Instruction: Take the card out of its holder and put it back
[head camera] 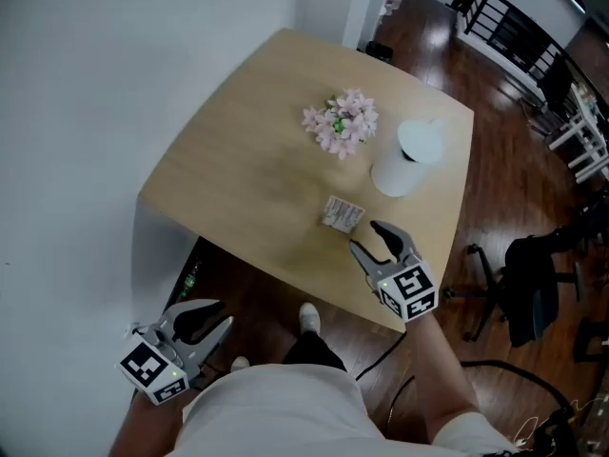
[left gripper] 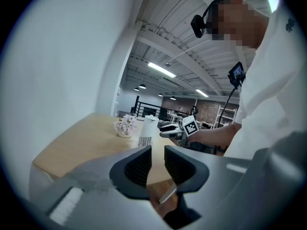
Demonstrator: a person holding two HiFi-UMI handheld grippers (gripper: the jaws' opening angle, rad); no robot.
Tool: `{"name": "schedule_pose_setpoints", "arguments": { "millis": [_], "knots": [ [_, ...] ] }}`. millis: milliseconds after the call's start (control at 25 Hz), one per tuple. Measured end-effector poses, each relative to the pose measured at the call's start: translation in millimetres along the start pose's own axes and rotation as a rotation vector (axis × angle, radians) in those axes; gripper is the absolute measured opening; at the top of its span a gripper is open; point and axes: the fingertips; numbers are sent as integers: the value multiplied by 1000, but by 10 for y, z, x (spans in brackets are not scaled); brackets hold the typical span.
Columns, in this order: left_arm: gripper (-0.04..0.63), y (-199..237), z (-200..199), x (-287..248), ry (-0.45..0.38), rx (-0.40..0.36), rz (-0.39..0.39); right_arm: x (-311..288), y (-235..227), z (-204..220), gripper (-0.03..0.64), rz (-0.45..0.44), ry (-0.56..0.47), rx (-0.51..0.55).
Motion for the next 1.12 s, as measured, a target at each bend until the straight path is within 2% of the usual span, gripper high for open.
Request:
{"name": "schedule_pose_setpoints", "arguments": {
  "millis": [320,560,760,1120],
  "knots": [
    [92,81,592,1123,5,-48,151,988,2063,-498,225,111,28,-88],
    [92,-34,986,1717,55,-72,269,1646,3215,-721,222,229,86,-143],
    [92,-306,1164,1876,59,-107,335,2077,3715,-886,219,292,91,-143],
    [92,-996,1416,1910,62,-155,411,2715,4202,-866,212,338,79,-129]
  ]
}}
Point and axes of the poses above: the fingertips, and each gripper's own axes: x backward along the fingers, y to its left, z out of its underside, and after that the axes turned 14 degrees about x, right-handed
